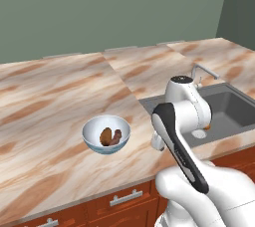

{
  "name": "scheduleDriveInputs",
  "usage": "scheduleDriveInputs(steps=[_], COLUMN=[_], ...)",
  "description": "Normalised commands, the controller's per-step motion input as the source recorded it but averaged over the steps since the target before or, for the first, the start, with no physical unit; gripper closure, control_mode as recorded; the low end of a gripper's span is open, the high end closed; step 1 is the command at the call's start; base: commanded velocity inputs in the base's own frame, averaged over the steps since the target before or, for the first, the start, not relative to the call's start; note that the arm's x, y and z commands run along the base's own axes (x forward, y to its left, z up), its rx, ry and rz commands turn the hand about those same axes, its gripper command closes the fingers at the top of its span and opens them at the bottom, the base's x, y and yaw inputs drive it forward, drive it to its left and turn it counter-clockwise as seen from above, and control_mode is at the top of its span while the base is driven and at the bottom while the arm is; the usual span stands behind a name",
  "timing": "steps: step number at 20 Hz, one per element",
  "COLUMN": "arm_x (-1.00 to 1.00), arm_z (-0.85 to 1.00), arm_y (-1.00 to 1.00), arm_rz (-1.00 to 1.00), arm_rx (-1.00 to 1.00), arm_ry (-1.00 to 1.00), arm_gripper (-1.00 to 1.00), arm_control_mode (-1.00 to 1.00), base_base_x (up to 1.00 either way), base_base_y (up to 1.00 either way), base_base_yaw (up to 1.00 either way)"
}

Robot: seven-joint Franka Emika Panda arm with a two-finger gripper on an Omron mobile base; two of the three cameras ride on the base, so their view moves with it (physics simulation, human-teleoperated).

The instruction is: Pick the potatos from the cabinet and place them in one bowl. Pick the tangerine from the sink and place it in the other bowl.

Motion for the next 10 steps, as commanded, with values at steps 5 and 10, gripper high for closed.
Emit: scheduleDriveInputs(steps=[5, 10], arm_x=[0.0, 0.0], arm_z=[0.0, 0.0], arm_y=[0.0, 0.0], arm_rz=[0.0, 0.0], arm_rx=[0.0, 0.0], arm_ry=[0.0, 0.0], arm_gripper=[-1.0, -1.0], arm_control_mode=[1.0, 1.0], base_base_x=[0.0, -0.74], base_base_y=[0.0, 0.0], base_base_yaw=[0.0, 0.0])
